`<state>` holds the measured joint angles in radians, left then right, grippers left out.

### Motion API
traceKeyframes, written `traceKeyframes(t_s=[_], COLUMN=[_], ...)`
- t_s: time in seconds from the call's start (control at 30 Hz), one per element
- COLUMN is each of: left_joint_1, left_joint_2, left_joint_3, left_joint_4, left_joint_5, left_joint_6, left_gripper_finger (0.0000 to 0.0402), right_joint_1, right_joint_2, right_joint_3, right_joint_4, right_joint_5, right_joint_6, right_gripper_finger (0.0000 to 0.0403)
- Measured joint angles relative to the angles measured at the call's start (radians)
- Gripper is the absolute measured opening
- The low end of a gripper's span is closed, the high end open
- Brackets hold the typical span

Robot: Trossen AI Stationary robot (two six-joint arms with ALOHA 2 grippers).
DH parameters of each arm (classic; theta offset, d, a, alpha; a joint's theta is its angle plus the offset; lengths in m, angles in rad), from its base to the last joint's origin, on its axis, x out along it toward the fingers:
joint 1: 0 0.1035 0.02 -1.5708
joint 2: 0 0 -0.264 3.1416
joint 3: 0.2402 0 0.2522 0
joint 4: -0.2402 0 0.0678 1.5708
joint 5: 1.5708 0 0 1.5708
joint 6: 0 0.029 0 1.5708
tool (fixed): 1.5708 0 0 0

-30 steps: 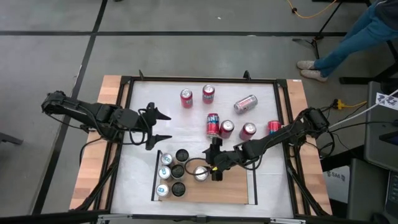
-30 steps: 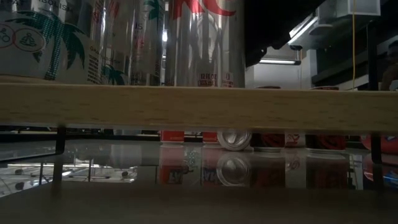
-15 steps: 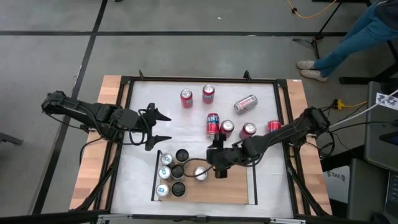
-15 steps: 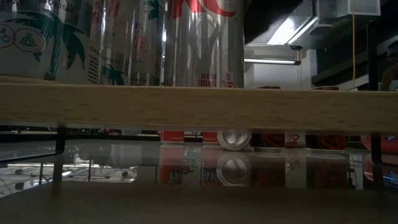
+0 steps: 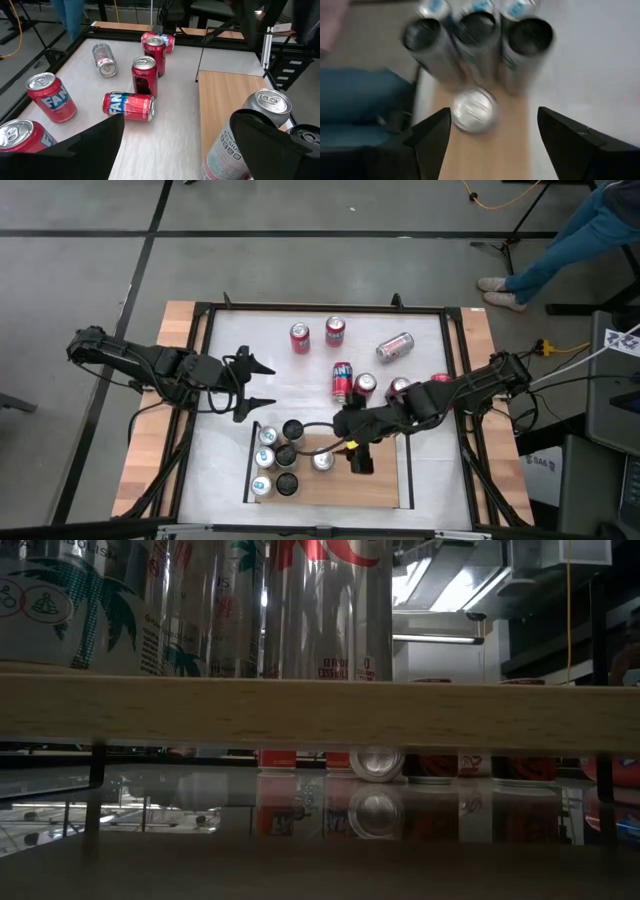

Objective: Place canned beverage on shelf
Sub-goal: Put the left silver soda can on the shelf

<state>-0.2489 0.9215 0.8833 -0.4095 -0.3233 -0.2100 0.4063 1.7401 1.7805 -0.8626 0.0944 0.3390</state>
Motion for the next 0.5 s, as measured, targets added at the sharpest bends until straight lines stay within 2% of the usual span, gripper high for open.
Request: traceKeyframes(t_s=[0.13,0.4,0.5], left_joint_1=[0.000,0.000,0.000], left_joint_2=[0.000,0.000,0.000], left_joint_3=[0.000,0.000,0.000], left_joint_4=[0.000,0.000,0.000], left_joint_5=[0.000,0.004,0.021], left_joint_6=[0.000,0.003,0.003], left_gripper_finger=[0.0359,0.0359,0.0359], right_joint_1=[0.021,0.094,0.118], right_joint_2=[0.014,0.083,0.113], right_joint_3=[-0.001,-0.002,-0.002], right_joint_4=[0.083,0.113,0.113], right_joint_5=[0.013,0.206,0.230], right_joint_6=[0.061,0.130,0.139], right_gripper_finger=[0.0287,0.0287,0.0287])
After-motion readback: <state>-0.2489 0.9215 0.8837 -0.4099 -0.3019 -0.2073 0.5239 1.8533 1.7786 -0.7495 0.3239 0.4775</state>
